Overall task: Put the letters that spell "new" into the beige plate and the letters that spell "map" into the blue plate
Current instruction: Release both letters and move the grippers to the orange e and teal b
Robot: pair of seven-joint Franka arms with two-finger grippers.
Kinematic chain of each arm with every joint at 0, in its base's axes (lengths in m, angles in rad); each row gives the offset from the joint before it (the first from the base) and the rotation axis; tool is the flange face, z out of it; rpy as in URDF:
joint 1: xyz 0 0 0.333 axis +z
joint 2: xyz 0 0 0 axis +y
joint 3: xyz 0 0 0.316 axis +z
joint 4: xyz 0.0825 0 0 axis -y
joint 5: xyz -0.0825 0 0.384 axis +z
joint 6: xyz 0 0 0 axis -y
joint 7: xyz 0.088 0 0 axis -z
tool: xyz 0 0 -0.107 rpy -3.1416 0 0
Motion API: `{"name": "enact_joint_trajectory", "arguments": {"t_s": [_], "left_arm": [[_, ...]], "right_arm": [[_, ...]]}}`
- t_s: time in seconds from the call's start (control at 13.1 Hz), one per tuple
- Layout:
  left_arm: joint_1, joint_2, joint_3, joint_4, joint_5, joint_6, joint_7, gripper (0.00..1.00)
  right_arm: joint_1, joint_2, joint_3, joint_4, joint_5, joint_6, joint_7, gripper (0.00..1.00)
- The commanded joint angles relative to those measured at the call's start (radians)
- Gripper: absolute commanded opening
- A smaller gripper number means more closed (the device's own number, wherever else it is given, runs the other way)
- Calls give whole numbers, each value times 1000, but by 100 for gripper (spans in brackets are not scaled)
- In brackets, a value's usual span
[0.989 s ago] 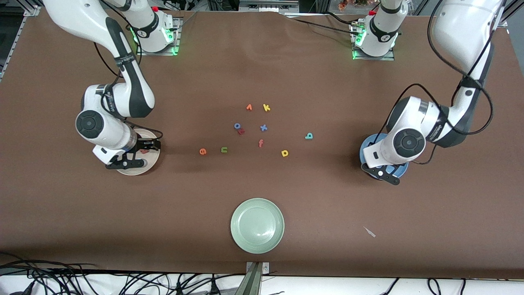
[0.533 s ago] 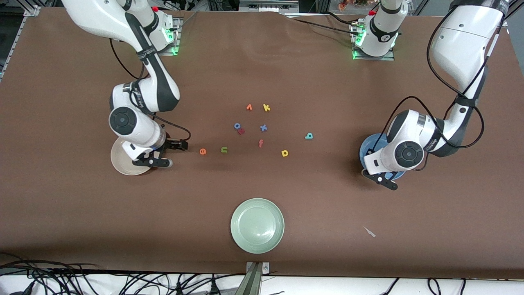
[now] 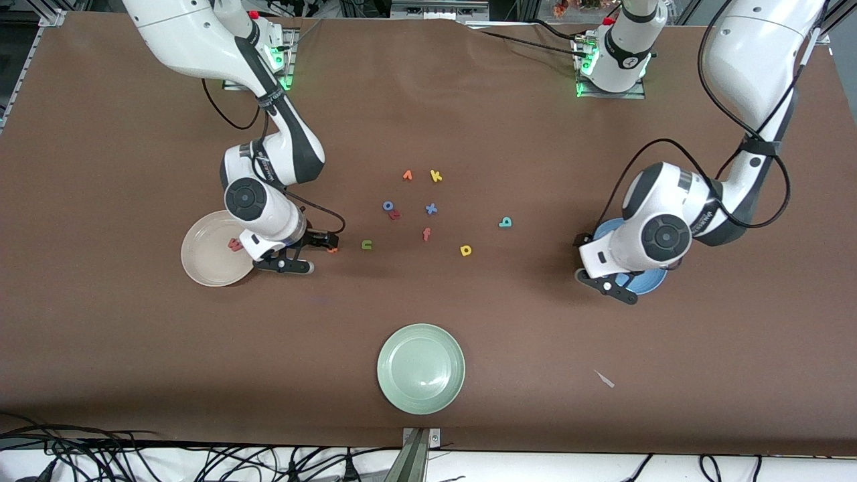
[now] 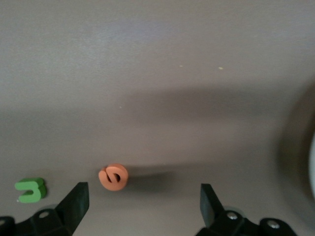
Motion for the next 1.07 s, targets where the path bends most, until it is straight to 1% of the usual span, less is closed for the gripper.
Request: {"name": "enact_joint_trajectory", "arguments": {"t_s": [0.0,0.15,0.3,0.46,0.53,0.68,0.76,0.91,0.99], "left_arm": [[-26,-12,-41,-18,-21,-10,-173,100],[-61,-10,-44,-27,-21,-4,-298,100],[-134,-4,-44,-41,-21,13,-433,100],[-208,0,-43,-58,-6,14,-466,100],[-230,8,-41,-70,-4,51,-478,100],[-230,32,-40,-131,-6,225,-495,100],[-230,48,-34,-155,-4,287,-500,100],[-228,65,-25,-164,-4,312,-501,100],[-231,65,-23,-170,-4,312,-527,99]], "right_arm": [[39,46,0,61,16,2,41,100],[59,69,0,81,15,2,54,100],[59,70,-1,81,13,2,51,99],[57,75,-1,81,10,6,43,97],[56,78,-1,79,9,10,42,95],[48,80,-1,78,9,18,38,91],[48,81,-1,75,9,25,38,87],[50,86,-3,73,7,25,29,79],[48,86,-3,72,7,25,19,71]]}}
